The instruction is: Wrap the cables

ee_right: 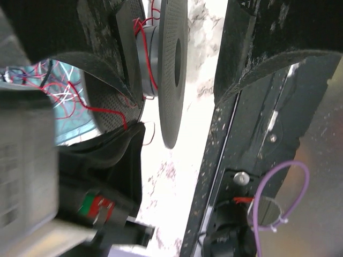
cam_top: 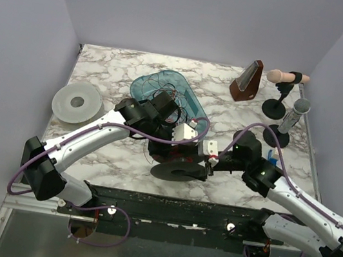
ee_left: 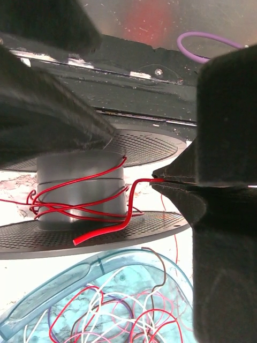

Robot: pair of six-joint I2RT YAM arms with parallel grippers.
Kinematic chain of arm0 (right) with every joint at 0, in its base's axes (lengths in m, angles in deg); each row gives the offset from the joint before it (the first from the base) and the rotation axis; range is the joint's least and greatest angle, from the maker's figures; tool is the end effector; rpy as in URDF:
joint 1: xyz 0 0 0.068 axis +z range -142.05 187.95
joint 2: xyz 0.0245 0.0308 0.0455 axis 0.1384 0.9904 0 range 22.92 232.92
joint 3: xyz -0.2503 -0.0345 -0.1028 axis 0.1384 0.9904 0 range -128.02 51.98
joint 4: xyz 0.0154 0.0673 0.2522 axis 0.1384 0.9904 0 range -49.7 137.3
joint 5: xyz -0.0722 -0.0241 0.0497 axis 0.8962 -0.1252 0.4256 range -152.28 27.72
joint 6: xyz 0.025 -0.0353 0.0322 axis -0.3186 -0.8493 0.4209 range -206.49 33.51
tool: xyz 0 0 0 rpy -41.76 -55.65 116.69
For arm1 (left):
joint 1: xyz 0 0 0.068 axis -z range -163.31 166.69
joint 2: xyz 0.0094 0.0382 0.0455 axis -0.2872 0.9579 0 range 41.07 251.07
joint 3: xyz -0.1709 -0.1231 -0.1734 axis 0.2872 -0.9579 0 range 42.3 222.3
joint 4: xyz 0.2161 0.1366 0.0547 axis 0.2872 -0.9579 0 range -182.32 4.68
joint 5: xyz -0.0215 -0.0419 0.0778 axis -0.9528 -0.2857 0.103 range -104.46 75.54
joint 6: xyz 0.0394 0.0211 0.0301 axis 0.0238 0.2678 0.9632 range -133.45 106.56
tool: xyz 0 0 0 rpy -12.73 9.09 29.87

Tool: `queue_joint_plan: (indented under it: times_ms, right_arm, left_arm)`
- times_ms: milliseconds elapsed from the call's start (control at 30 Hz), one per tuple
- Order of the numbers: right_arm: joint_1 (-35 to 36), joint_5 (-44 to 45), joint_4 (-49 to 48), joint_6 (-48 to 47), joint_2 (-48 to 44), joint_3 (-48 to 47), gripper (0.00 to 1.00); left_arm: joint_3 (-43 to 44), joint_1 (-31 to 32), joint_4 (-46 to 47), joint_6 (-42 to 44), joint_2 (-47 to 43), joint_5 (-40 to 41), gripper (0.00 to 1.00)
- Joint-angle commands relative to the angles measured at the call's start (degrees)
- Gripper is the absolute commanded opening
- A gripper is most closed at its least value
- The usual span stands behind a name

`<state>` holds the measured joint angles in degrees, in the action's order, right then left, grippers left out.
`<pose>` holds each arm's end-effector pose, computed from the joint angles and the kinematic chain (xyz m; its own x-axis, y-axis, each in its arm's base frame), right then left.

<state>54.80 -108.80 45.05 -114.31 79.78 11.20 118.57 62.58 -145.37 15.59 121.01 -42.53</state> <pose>0.1315 0.1780 0.2892 0.2354 -0.2182 -0.9471 -0.9678 -0.1422 -0.2078 0.1751 -0.2048 0.3231 -0.1678 0.7884 -0.5918 0.9836 0.0937 -0.1540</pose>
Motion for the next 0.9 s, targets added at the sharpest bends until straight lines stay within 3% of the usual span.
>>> queue_joint_plan:
  times_ms: [0,100,200,300,433,600,767,867]
  right_arm:
    - [-0.79,0.73,-8.17,8.90,-3.15,2.19,0.64]
    - [-2.37,1.61,-10.28,15.56,-4.38,3.42,0.64]
    - [-7.19,-1.46,-15.80,25.58,-6.32,5.35,0.64]
    - [-12.82,1.33,-19.69,37.27,-7.55,5.97,0.66]
    - [-15.12,1.70,-19.96,46.43,-2.65,1.94,0.67]
    - [-15.12,-2.17,-20.13,47.77,3.69,-2.64,0.74]
    - [-15.12,-5.41,-19.96,46.89,7.47,-3.78,0.62]
    - [-15.12,-7.79,-20.75,47.94,9.84,-3.70,0.59]
  left_arm:
    - [-1.03,0.43,1.52,-0.74,0.04,-1.37,0.00]
    - [-0.95,0.43,1.52,-0.91,0.04,-1.37,0.00]
    - [-0.51,0.34,1.17,-0.82,-0.14,-1.37,0.00]
    - [-0.60,0.34,1.08,-0.74,-0.40,-1.37,0.00]
    - [-0.77,0.43,1.08,-0.74,-0.49,-1.37,0.00]
    - [-0.42,0.34,1.08,-0.56,-0.40,-1.37,0.00]
    - [0.20,0.43,0.99,-0.47,-0.31,-1.28,0.00]
    - [0.63,0.34,0.90,-0.47,-0.14,-1.11,0.00]
